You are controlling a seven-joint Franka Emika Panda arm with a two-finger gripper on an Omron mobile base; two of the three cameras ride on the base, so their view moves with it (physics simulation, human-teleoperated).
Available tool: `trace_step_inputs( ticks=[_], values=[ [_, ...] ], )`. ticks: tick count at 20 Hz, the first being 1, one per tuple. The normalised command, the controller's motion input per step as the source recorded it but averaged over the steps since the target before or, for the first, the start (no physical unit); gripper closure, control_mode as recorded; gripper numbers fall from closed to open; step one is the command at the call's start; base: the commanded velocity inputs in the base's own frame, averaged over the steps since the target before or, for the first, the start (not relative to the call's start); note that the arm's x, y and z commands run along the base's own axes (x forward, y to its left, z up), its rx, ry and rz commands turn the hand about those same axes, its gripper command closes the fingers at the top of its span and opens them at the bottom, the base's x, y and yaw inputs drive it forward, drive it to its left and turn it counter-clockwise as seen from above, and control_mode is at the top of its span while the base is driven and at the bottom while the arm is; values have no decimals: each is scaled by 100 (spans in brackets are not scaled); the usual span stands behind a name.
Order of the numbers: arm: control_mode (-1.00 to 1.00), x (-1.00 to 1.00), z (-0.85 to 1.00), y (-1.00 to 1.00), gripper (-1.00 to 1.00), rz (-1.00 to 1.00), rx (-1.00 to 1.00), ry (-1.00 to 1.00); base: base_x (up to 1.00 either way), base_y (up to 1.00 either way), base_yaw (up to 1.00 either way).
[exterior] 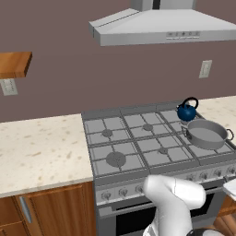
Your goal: Pick the kettle from the cabinet and place it on a stove burner. Then pick the pot from the counter and place it on another stove burner. Finally, turn both burners on.
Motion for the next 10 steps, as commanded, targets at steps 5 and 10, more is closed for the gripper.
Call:
trace_step_inputs(
  ticks=[5,10],
  values=[
    [-100,11,-32,-11,-100,0,-1,-2,0,0,0],
    [-100,10,-19,-20,-100,0,0,0,0,0,0]
  ],
)
